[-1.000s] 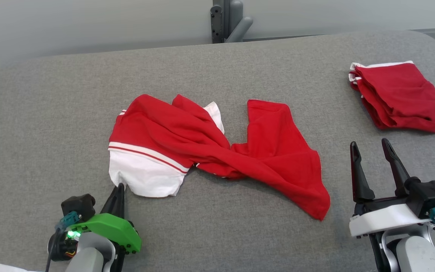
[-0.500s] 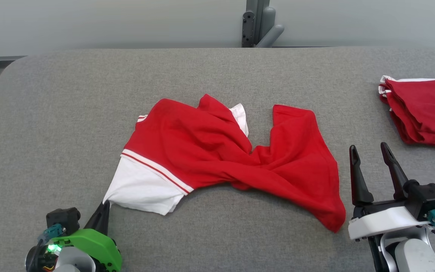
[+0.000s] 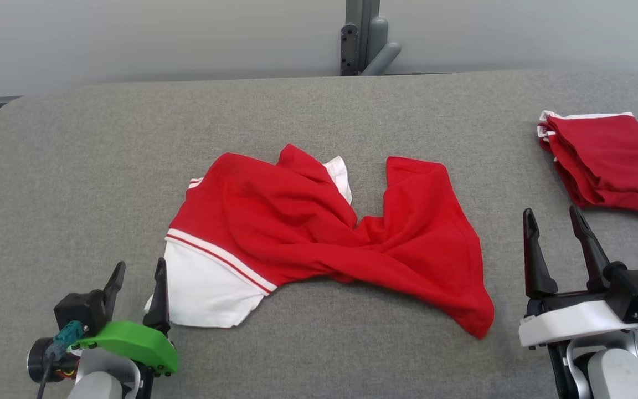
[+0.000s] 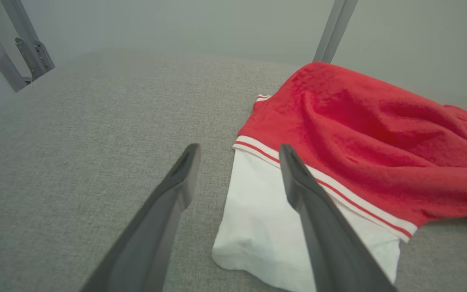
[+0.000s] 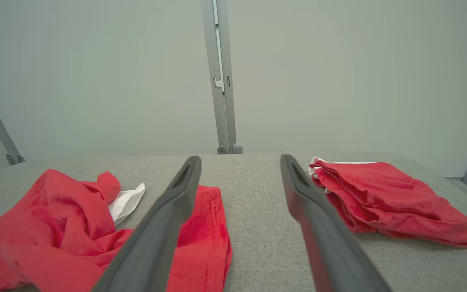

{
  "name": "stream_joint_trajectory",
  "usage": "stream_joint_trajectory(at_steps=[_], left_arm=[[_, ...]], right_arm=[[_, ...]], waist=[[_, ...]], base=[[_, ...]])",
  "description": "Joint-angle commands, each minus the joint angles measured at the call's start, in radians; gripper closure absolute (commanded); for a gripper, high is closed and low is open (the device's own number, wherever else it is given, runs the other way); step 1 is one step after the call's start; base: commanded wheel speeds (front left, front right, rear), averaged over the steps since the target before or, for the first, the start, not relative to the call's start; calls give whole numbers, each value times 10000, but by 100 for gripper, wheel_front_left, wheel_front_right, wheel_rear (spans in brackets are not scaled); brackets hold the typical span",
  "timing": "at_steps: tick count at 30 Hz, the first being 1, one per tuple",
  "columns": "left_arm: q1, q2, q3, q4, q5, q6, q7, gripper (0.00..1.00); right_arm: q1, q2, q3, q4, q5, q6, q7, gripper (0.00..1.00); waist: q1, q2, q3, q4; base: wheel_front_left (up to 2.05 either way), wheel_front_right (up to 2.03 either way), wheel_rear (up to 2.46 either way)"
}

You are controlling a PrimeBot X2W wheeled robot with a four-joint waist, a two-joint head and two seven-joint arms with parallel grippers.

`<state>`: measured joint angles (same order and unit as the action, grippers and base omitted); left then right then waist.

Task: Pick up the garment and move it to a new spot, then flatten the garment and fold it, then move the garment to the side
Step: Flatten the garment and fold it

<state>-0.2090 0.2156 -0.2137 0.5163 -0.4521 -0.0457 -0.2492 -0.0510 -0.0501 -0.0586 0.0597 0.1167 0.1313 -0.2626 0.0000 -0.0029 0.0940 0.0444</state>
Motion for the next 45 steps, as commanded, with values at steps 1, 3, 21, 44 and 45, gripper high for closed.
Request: stream_joint_trajectory(at_steps=[1,3,21,44,45], left_arm=[[62,-34,21,-232,123,95,-94,0],[83,-80,28,-391,200,126,-113,0],[977,-954,57,-2129,1112,338,-163,0],[1329,-867,793,-744,570,89,390,0],[1303,-845,832,-580,461,45,497,0]], right_arm=[[73,-10,-60,-68,-36,-12,-26,0],[79,-10,-70,-92,-44,-12,-26,0],[428,-10,380,38,547,-12,-26,0],[511,-10,481,480,768,-12,-26,0],[479,-10,481,487,763,-12,-26,0]], waist=[[0,29,-62,-73],[0,29,-86,-97],[0,29,-693,-170],[0,29,-718,-157],[0,29,-673,-167]], base=[[0,0,0],[0,0,0],[0,0,0],[0,0,0],[0,0,0]])
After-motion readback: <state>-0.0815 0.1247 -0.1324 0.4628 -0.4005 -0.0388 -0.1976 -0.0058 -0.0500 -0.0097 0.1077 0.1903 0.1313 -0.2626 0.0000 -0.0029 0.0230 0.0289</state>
